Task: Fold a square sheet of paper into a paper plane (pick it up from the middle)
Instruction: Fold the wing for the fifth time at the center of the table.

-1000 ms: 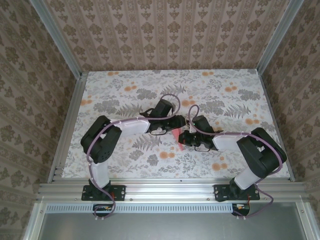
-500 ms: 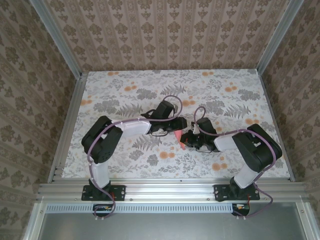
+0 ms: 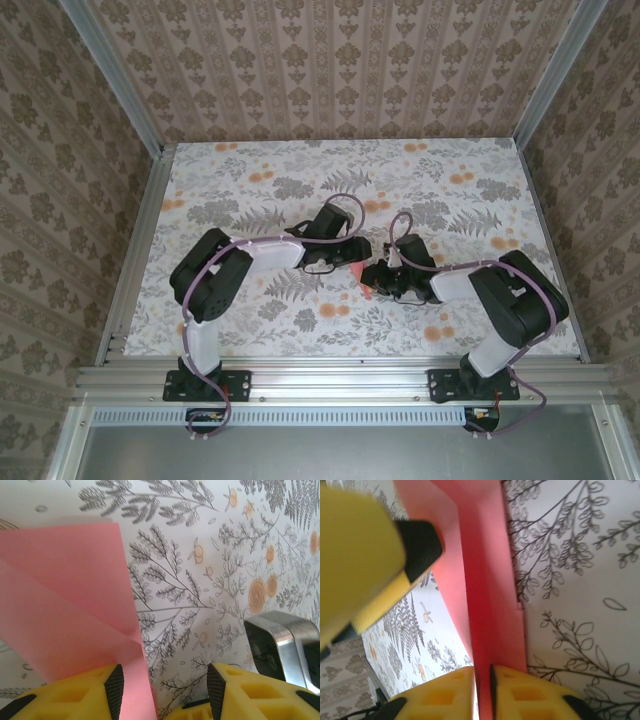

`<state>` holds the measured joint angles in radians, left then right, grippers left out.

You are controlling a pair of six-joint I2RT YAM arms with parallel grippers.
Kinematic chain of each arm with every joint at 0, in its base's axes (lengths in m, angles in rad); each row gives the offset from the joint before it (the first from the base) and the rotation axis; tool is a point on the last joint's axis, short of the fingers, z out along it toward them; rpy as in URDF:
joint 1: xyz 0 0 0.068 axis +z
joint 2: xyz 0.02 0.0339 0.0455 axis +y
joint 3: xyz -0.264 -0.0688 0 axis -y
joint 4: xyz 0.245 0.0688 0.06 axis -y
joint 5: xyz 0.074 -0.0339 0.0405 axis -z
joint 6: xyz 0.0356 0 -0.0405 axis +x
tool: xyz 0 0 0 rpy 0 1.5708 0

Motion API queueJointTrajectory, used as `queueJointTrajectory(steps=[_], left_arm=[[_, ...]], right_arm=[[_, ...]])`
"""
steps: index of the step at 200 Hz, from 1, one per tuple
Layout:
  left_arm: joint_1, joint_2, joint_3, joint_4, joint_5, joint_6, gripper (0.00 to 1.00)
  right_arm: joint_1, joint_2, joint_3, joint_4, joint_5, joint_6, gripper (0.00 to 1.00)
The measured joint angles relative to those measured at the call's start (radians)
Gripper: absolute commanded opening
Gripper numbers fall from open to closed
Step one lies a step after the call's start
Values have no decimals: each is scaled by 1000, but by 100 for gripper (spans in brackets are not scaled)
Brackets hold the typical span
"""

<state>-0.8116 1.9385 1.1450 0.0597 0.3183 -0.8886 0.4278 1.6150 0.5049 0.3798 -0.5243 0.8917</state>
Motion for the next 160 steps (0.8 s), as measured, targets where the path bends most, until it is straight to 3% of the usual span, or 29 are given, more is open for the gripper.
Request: queueJointTrajectory(steps=[71, 93, 160], left_arm=[[16, 15, 3, 1, 0, 0, 49], [16, 17, 5, 1, 0, 0, 50], [16, 28, 16, 2, 0, 0, 49]], right_arm=[[0, -72, 82, -236, 63, -183, 37], [3, -72, 103, -287, 81, -231, 46], [32, -37, 169, -362, 121, -330, 46]])
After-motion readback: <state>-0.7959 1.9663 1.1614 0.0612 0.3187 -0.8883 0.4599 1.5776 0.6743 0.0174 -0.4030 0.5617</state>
